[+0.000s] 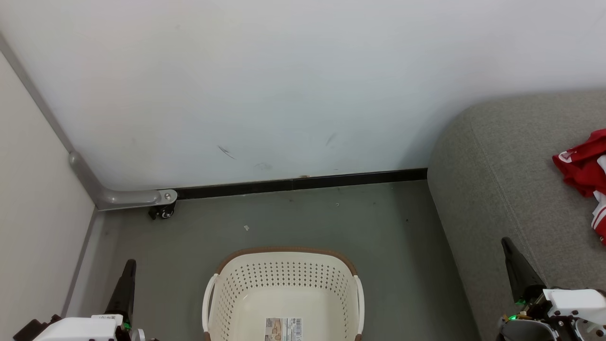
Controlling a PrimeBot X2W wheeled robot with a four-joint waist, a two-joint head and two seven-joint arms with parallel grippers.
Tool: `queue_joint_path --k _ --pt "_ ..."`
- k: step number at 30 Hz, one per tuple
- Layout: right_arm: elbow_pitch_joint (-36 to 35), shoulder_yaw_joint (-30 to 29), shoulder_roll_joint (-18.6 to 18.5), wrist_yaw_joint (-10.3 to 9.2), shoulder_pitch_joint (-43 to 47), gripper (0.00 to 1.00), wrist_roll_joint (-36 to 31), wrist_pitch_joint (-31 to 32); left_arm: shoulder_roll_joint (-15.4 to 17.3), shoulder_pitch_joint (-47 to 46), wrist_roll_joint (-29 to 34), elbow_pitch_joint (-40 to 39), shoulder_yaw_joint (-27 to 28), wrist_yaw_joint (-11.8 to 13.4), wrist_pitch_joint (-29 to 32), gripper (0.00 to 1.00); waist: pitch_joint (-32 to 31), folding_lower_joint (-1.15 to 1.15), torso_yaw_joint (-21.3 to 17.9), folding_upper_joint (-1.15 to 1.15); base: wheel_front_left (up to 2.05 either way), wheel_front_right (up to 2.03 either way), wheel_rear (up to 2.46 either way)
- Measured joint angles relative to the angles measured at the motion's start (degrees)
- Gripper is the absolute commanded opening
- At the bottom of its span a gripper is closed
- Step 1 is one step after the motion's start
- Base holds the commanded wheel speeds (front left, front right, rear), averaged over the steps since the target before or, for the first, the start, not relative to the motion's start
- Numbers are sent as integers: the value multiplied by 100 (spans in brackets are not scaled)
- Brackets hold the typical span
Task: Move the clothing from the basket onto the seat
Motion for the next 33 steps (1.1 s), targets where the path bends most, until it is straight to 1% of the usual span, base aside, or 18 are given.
queue_joint_path --k 33 --pt "8 -29 8 0 -1 0 0 16 0 0 0 0 -1 0 0 0 0 -1 0 0 0 0 0"
